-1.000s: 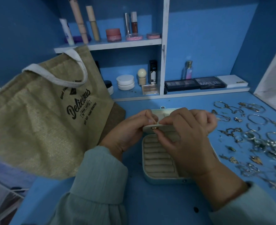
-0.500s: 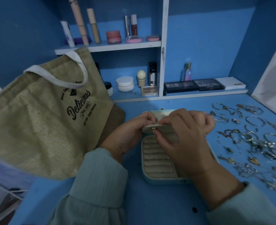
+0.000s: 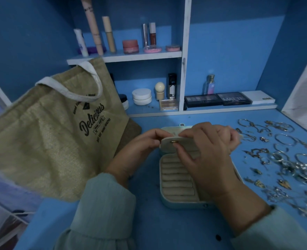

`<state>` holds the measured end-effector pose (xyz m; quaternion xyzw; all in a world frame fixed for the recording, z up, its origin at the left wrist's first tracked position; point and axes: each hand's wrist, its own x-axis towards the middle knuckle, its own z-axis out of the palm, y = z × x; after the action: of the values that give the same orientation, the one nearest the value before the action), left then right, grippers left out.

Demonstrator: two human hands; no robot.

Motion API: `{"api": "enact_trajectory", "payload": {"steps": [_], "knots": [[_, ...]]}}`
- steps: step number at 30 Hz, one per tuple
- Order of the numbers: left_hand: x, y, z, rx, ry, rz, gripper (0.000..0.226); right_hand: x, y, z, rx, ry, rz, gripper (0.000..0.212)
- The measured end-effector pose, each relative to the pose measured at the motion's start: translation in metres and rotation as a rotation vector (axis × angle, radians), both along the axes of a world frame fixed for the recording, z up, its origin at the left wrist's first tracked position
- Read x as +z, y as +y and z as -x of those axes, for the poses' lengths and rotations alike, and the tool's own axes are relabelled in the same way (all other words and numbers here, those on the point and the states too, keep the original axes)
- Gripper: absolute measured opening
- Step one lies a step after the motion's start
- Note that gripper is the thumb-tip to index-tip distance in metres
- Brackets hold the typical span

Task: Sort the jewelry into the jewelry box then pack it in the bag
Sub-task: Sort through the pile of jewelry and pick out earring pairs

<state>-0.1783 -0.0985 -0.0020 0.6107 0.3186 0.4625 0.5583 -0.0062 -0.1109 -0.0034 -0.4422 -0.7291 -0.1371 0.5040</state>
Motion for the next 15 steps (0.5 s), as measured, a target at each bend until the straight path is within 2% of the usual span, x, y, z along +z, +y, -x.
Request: {"api": "enact_trajectory", "payload": {"steps": [3, 7, 10, 15], "knots": [[-0.0022, -0.0057, 0.0061, 0.05, 0.052, -0.01, 0.037, 0.0009, 0.001, 0.0008, 0.022, 0.026, 0.014, 0.016], [-0.0067, -0.0087, 0.0053, 0.116, 0.126, -0.061, 0.021, -0.0014, 0.0031, 0.0008, 0.044, 0.017, -0.051, 0.013], [-0.0073, -0.0092, 0.0035, 0.127, 0.133, -0.096, 0.019, -0.0017, 0.0029, -0.0012, 0.064, -0.012, -0.109, 0.006], [-0.0069, -0.0099, 0.0025, 0.131, 0.129, -0.115, 0.019, -0.0008, 0.0012, -0.002, 0.077, -0.033, -0.083, 0.006]]}}
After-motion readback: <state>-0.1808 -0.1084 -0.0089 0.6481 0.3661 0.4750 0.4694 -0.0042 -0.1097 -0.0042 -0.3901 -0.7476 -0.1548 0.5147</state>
